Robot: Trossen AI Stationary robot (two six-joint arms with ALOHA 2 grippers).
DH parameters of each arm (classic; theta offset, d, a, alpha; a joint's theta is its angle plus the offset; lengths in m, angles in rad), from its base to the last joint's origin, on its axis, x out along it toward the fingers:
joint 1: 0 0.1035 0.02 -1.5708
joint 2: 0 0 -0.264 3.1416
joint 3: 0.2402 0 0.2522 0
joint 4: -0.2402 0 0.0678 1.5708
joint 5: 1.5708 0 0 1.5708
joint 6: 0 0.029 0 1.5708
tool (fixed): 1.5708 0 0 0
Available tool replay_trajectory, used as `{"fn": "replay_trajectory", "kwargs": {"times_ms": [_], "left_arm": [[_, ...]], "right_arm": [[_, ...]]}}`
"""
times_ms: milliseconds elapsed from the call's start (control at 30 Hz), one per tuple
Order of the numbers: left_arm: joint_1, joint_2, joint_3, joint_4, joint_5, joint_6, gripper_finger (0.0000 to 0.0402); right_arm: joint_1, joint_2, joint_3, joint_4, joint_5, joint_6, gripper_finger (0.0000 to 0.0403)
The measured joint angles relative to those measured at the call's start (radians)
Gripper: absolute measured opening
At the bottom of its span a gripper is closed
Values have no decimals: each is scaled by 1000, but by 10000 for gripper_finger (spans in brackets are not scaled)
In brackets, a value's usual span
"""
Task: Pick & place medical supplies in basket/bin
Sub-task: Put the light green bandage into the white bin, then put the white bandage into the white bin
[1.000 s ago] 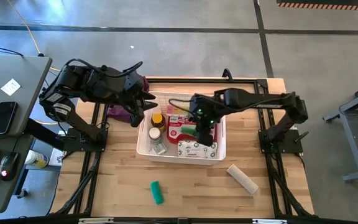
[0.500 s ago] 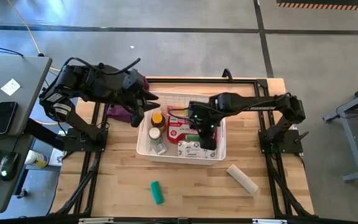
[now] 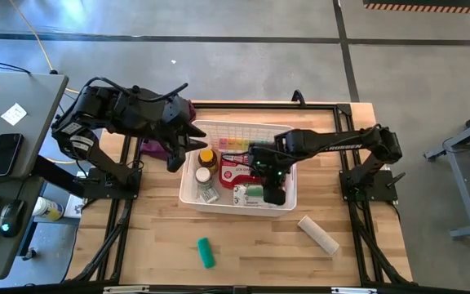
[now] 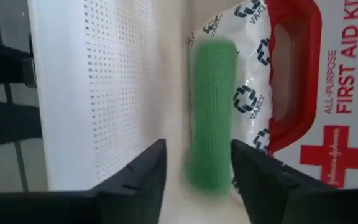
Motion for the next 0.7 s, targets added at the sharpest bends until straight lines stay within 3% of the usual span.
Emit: {"fn": "replay_trajectory", "kwargs": {"times_ms": [233,400,700], "left_arm": [[0,2,0,-23,0,1,172],[0,2,0,-42,19,-30,172],[-2,2,0,-20,22,-146,172]], "right_arm": [[4,-52,19,-38,1,139,237],[24,-171,45,-102,73,332,251],[276,-376,-42,-196,277,692,252]]}}
